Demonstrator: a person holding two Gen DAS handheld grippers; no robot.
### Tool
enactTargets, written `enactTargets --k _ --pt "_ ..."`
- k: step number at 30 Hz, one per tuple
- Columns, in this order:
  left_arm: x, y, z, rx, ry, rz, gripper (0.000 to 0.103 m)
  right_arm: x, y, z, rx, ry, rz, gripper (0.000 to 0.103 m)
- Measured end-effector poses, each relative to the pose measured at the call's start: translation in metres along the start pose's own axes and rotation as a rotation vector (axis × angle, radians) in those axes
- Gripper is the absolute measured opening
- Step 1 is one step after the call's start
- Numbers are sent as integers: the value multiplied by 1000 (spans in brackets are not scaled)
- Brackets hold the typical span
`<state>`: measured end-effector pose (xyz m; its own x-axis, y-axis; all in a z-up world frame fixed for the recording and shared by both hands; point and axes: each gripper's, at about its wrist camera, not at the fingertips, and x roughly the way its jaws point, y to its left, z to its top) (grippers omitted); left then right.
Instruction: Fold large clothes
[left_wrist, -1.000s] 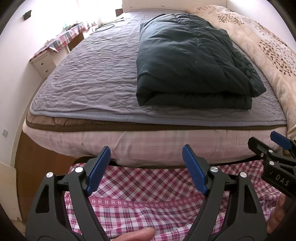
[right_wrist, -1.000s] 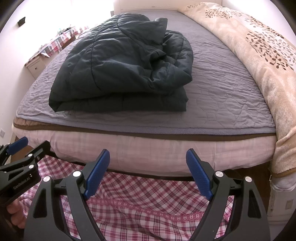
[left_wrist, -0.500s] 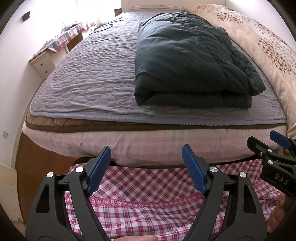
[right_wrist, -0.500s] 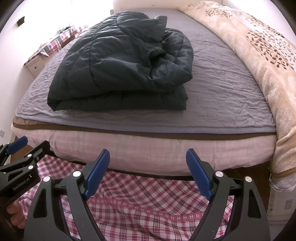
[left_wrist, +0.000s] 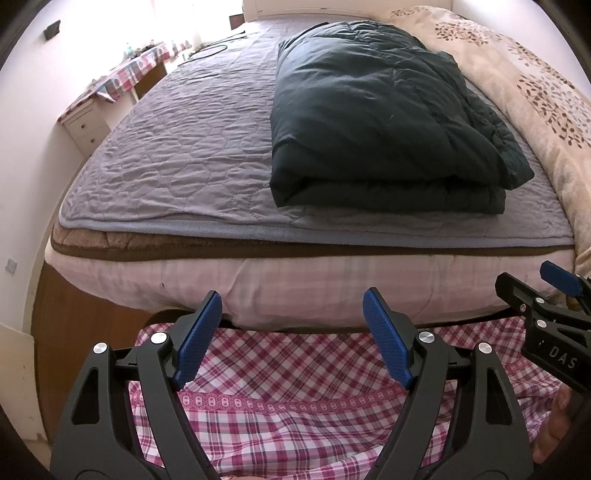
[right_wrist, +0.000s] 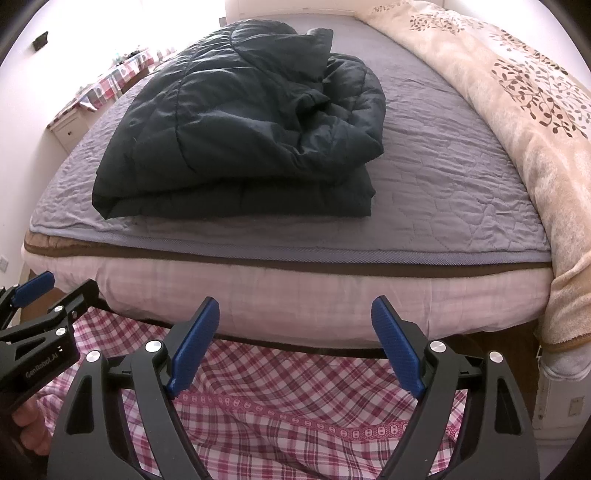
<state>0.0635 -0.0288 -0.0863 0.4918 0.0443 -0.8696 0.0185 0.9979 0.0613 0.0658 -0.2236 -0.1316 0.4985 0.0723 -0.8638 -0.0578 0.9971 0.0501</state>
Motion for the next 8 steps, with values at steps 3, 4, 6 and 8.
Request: enactTargets --k 3,4,6,8 --pt "1 2 -1 1 8 0 78 2 -2 1 1 7 0 82" --pt "1 2 -1 1 9 -1 78 2 -1 1 0 8 0 82" --pt "1 3 -1 3 9 -1 78 2 -2 1 0 10 0 82" --pt "2 3 0 4 9 -1 78 2 -1 1 0 11 0 82"
